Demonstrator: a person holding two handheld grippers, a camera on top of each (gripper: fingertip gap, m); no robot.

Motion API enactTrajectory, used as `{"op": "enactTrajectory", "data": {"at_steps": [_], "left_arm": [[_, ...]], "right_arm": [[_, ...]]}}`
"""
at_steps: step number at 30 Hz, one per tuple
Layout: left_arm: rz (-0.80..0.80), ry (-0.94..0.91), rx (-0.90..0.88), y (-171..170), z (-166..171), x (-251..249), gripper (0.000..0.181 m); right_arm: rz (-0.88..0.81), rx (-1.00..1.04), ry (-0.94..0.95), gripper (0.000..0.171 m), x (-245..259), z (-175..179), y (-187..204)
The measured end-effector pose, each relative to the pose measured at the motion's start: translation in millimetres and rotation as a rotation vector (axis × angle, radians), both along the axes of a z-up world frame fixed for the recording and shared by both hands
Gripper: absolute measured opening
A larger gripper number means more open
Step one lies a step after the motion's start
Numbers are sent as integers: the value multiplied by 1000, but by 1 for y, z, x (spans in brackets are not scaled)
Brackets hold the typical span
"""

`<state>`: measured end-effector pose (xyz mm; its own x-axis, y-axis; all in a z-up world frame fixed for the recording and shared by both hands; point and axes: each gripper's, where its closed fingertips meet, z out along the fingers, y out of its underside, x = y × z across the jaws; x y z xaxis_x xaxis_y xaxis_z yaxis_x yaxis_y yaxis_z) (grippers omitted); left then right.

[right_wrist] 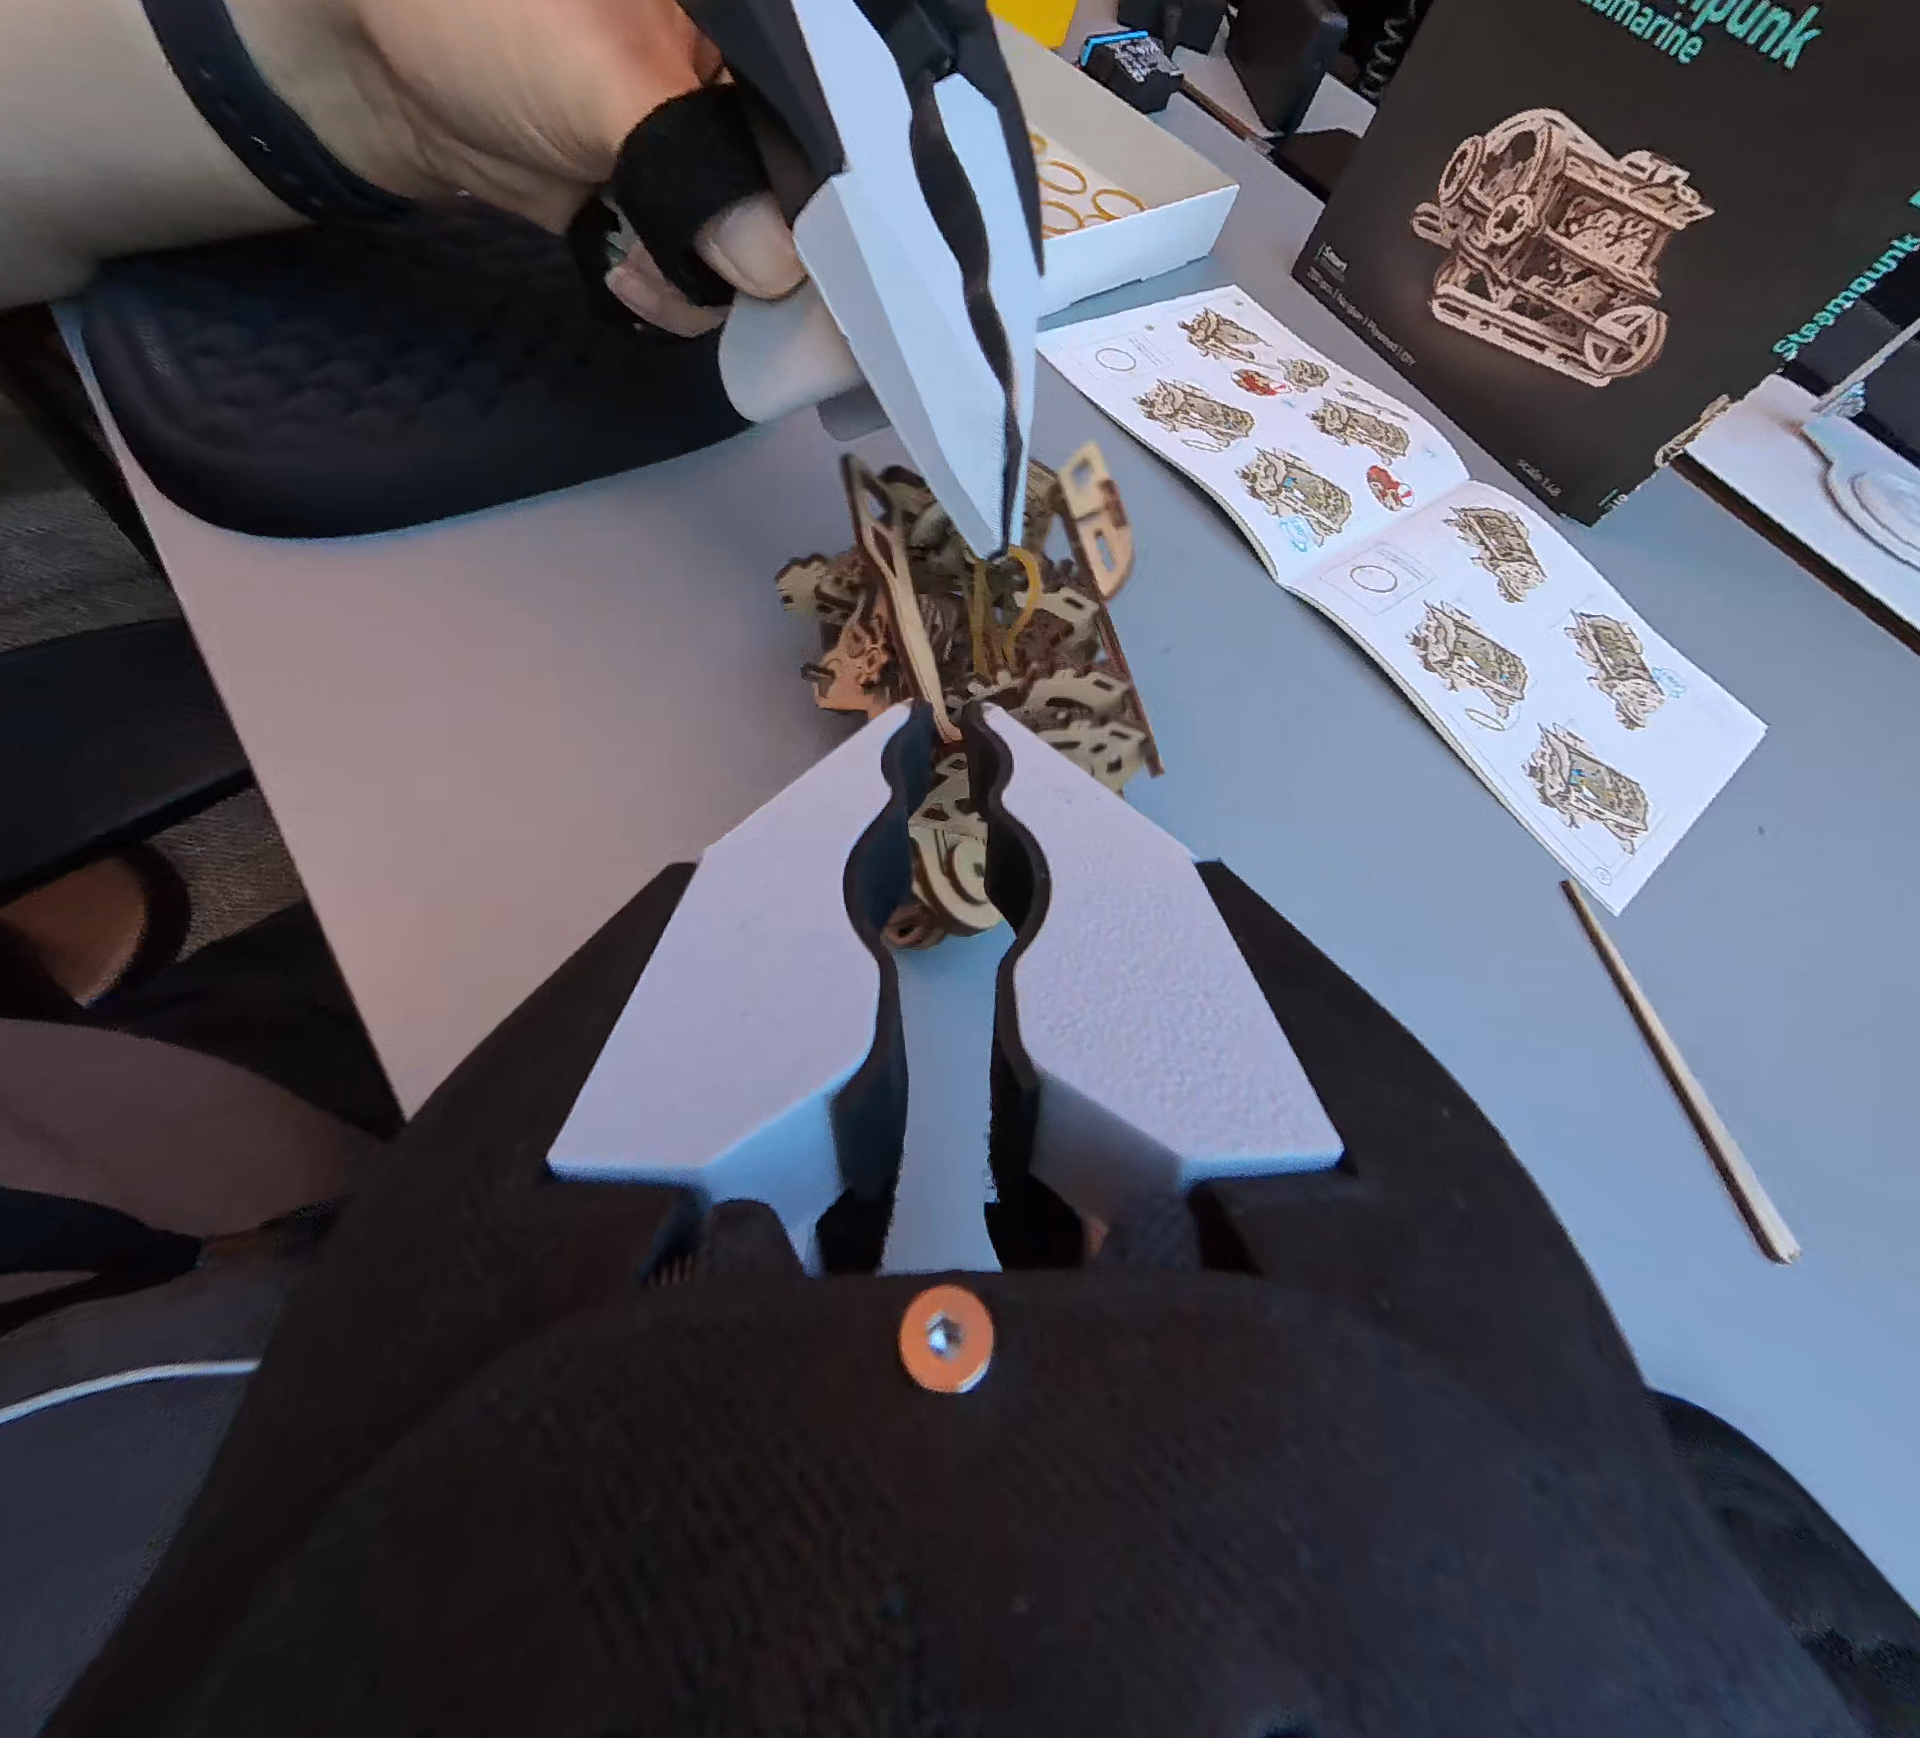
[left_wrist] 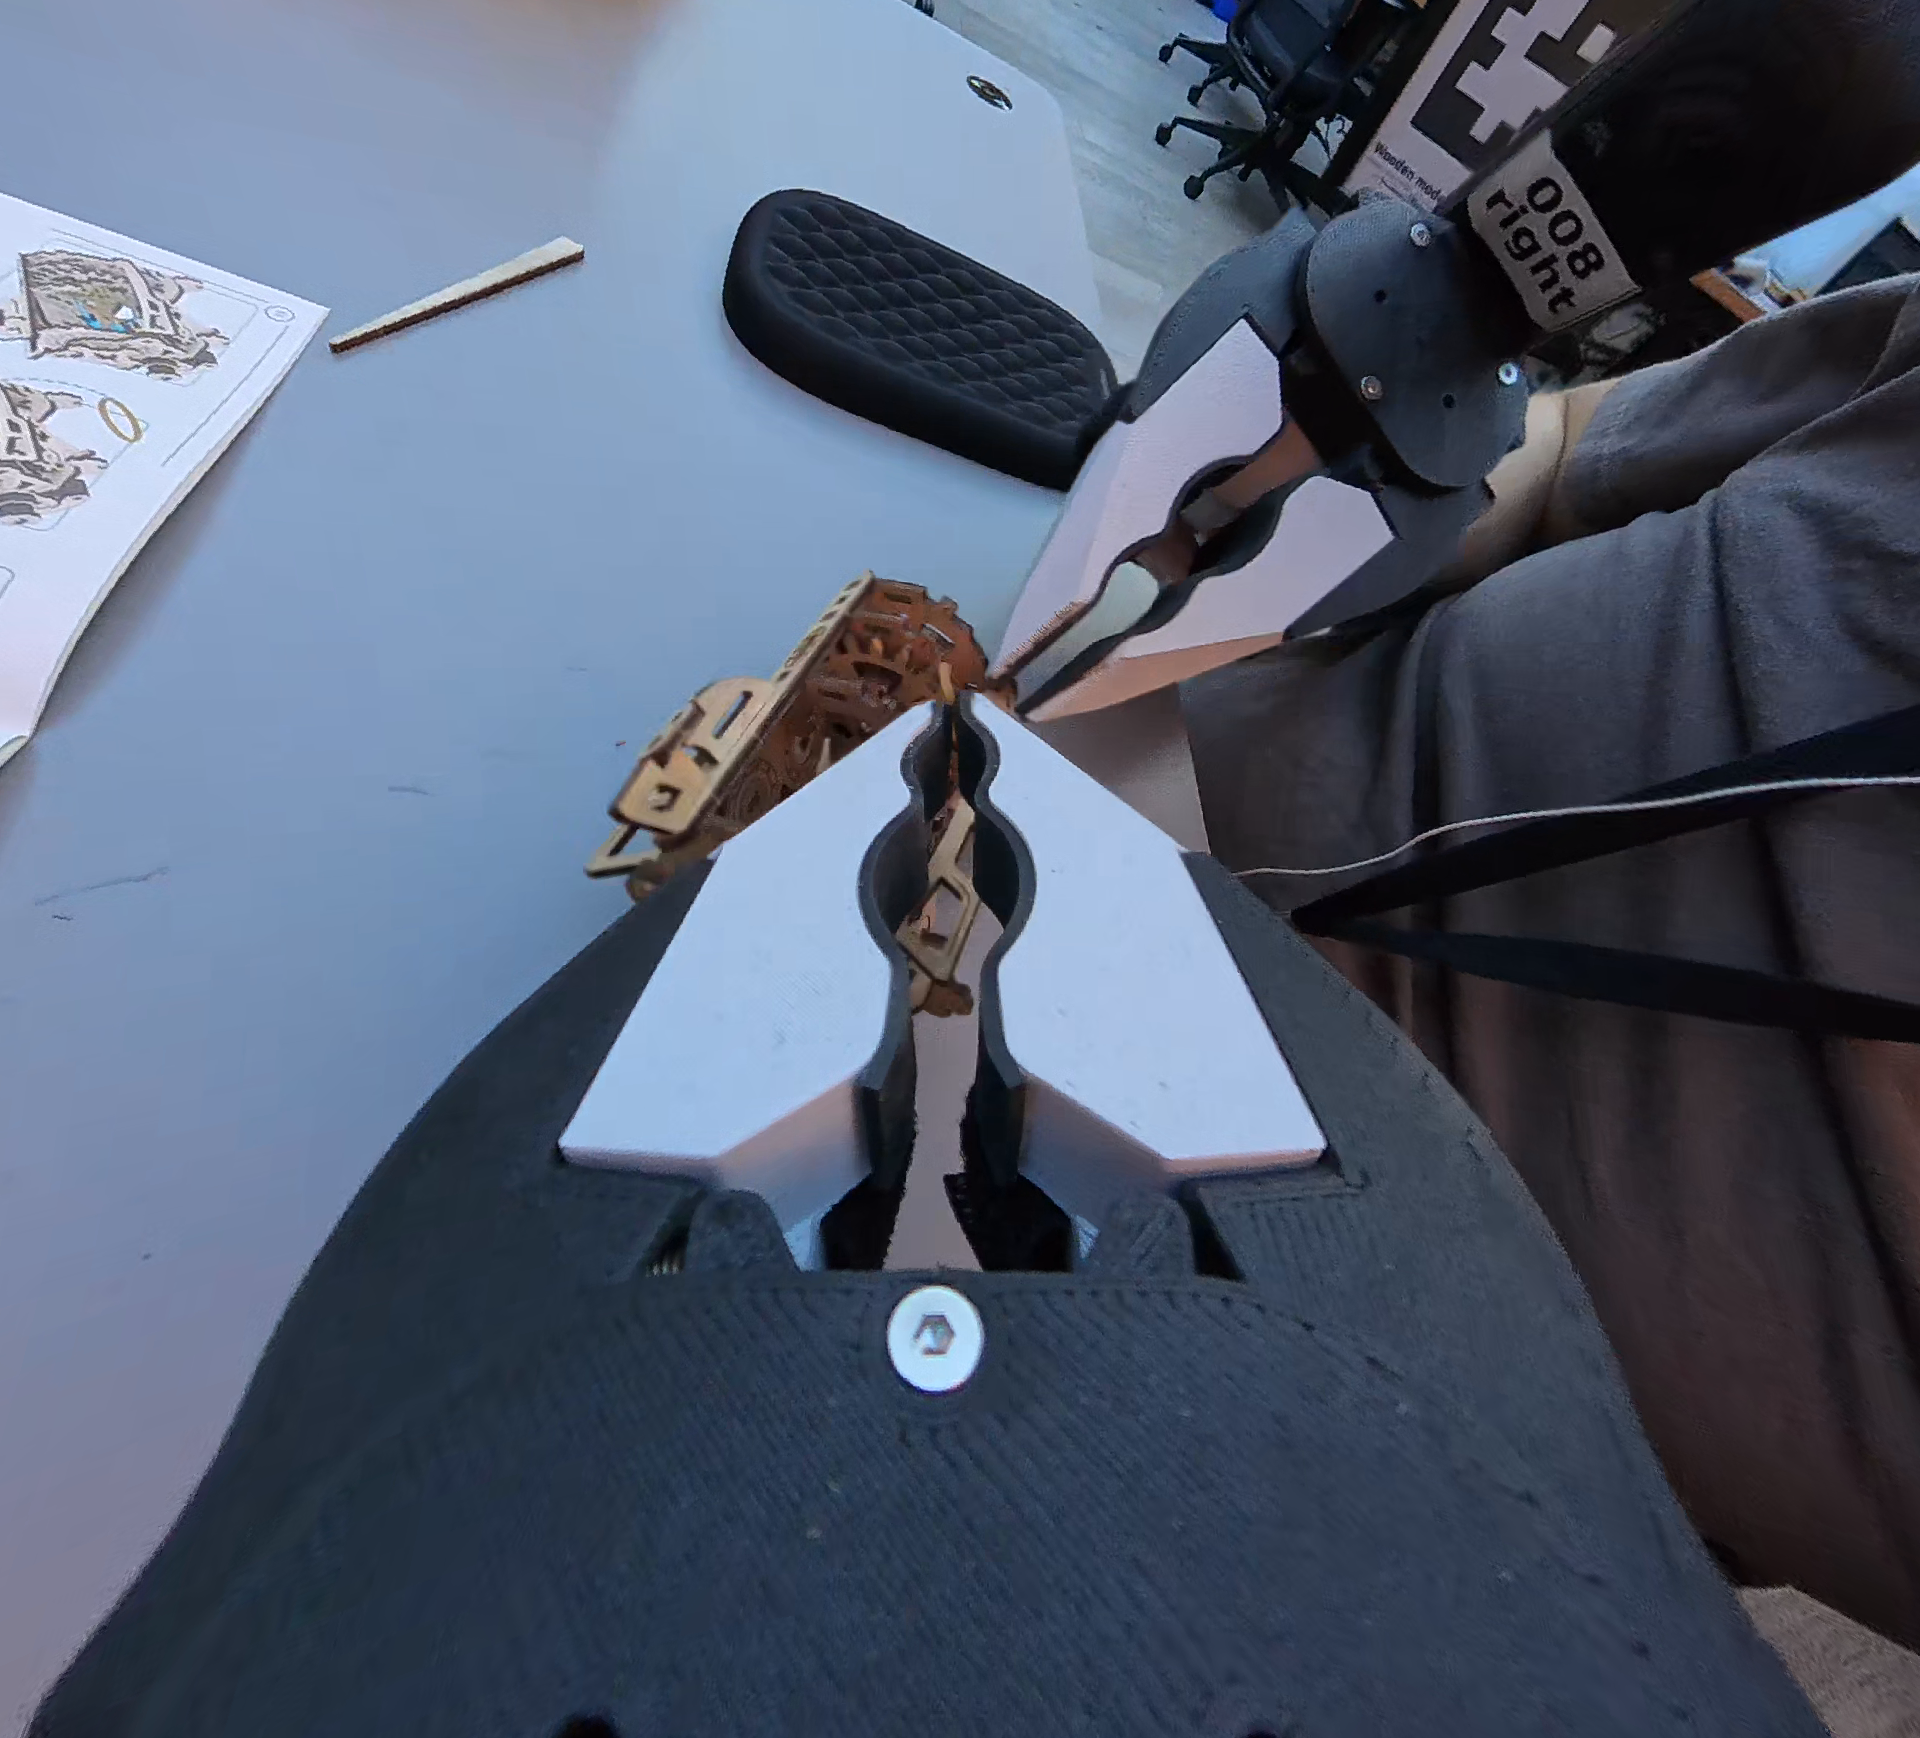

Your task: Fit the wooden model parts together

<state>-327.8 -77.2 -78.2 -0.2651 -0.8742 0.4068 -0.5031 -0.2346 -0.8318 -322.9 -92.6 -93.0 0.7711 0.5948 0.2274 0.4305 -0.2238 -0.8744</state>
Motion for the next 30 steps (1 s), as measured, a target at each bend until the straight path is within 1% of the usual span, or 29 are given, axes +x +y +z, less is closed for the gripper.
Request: {"op": "enactTrajectory", "data": {"at_steps": [1,3,6,8,12,15,19,22,25,30], "left_arm": [[6,0,-5,0,0,1,0],[22,3,-7,2,-1,3,0],[45,4,-36,5,-1,6,0],[60,-2,-59,7,1,6,0],[74,-16,-85,7,4,5,0],[75,-16,-85,6,5,5,0],[74,-13,-90,6,4,3,0],[76,-14,-95,6,4,2,0],[77,-12,-95,6,4,1,0],[84,-3,-93,8,2,0,0]], "right_arm": [[-2,-6,-15,5,5,-1,2],[-12,-12,-22,7,15,-1,9],[2,-18,-4,17,20,0,15],[51,6,49,23,10,8,12],[31,121,41,25,1,15,19],[1,136,49,26,-2,11,28],[-13,166,128,24,-7,16,31],[2,197,86,16,-10,15,32],[14,199,36,12,-12,10,33],[27,179,37,6,-13,6,34]]}}
